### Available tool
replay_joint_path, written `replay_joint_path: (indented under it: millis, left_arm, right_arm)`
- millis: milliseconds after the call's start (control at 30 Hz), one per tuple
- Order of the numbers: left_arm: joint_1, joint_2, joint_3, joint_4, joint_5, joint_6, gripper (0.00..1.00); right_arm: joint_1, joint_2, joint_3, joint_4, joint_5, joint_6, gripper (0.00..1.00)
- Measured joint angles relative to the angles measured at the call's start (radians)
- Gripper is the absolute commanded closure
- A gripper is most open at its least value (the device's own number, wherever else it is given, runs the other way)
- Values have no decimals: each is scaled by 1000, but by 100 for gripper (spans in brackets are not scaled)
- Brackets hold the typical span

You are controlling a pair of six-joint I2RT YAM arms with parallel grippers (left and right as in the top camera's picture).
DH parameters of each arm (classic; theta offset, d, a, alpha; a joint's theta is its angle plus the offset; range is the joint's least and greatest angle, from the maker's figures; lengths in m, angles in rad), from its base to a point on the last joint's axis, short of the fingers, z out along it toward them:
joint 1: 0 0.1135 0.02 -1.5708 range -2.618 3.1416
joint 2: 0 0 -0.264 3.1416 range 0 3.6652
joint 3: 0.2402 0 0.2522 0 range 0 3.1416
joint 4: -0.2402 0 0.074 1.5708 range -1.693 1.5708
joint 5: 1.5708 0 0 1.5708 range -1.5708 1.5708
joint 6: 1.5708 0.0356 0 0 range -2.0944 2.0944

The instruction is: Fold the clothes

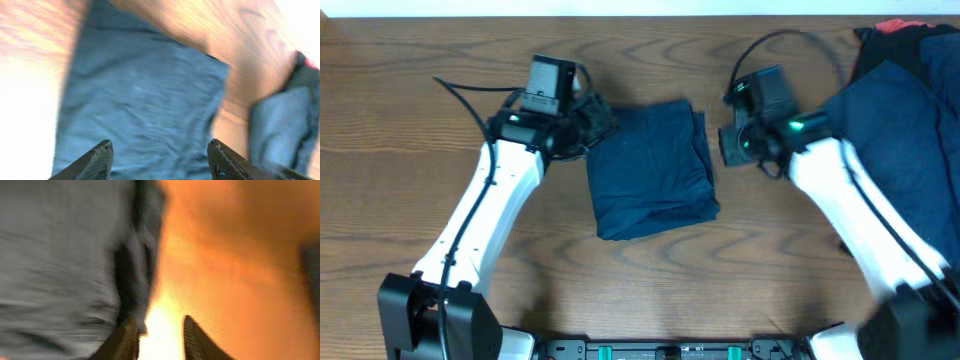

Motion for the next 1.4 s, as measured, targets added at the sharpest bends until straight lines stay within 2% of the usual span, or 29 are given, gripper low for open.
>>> replay_joint_path:
  millis: [200, 433, 567, 667, 800, 867, 967, 1167, 1267, 1333, 1400]
  left_arm:
    - [14, 0, -2, -10, -92, 23, 34]
    - [14, 21, -20, -12, -134, 37, 34]
    - [14, 99, -20, -38, -142, 51, 29]
    - [13, 179, -21, -58, -142, 53, 29]
    - [1, 274, -27, -87, -142, 53, 29]
    - [-11, 310, -29, -106, -142, 53, 30]
    - [-34, 340, -31, -145, -142, 52, 42]
    - [-43, 319, -33, -192, -149, 66, 42]
    - [-16, 253, -36, -146, -193, 74, 41]
    - [11, 192, -36, -49, -235, 79, 33]
    - [34, 148, -35, 73, -266, 83, 33]
  right_arm:
    - [24, -93, 23, 21, -199, -78, 65]
    - [99, 92, 22, -2, -320, -116, 67]
    - [112, 224, 21, -42, -335, -125, 71]
    - [112, 321, 20, -111, -307, -106, 76]
    - [111, 431, 17, -202, -216, -10, 76]
    - [111, 443, 19, -217, -211, 22, 76]
    - [111, 443, 20, -218, -188, 56, 75]
    - [111, 442, 27, -219, -101, 115, 74]
    - [107, 439, 29, -213, -23, 144, 74]
    - [98, 439, 30, -202, 34, 166, 74]
    - [86, 439, 30, -184, 72, 185, 73]
